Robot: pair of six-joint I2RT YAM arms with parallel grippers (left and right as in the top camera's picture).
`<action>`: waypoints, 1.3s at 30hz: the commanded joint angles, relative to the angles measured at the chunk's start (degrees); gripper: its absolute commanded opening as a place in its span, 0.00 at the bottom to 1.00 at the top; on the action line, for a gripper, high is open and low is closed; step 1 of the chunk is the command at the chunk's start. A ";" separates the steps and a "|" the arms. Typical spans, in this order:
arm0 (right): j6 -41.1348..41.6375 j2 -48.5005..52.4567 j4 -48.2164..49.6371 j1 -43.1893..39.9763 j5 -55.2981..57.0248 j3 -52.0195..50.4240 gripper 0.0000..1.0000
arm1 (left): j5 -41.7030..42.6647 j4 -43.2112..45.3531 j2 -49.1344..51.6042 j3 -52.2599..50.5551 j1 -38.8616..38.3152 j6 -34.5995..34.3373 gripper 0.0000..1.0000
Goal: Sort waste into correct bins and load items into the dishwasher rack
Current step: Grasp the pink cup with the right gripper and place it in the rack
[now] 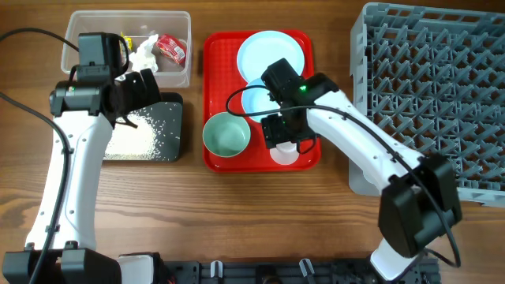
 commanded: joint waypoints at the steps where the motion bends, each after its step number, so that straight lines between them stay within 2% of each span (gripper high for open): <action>1: 1.57 4.92 -0.55 0.22 1.42 1.11 0.82 | -0.94 -0.04 -0.39 0.42 0.37 -0.96 1.00; 6: 3.17 9.68 -0.31 0.22 1.22 1.11 0.82 | -0.94 -0.04 -0.39 0.42 0.37 -0.96 1.00; 14: 2.84 9.73 0.98 0.22 1.20 0.57 0.48 | -0.94 -0.04 -0.39 0.42 0.37 -0.94 1.00; 18: 2.64 9.64 0.81 0.22 1.20 0.59 0.47 | -0.94 -0.04 -0.39 0.42 0.37 -0.94 1.00; 20: 2.64 9.09 -1.01 0.11 1.20 1.01 0.40 | -0.94 -0.04 -0.39 0.42 0.37 -0.94 1.00; 21: 2.58 8.44 -2.47 0.11 1.22 1.60 0.34 | -0.94 -0.04 -0.39 0.42 0.37 -0.94 1.00; 29: 1.77 -4.04 -9.53 -2.08 1.01 4.35 0.34 | -0.94 -0.04 -0.39 0.42 0.37 -0.94 1.00; 34: -0.44 -16.22 -14.82 -10.78 0.57 4.35 0.34 | -0.94 -0.04 -0.39 0.42 0.37 -0.94 1.00; 37: -4.22 -21.64 -17.49 -23.45 0.59 4.35 0.33 | -0.94 -0.04 -0.39 0.42 0.37 -0.94 1.00; 39: -6.78 -21.84 -18.69 -32.06 0.59 4.33 0.33 | -0.94 -0.04 -0.39 0.44 0.37 -0.96 1.00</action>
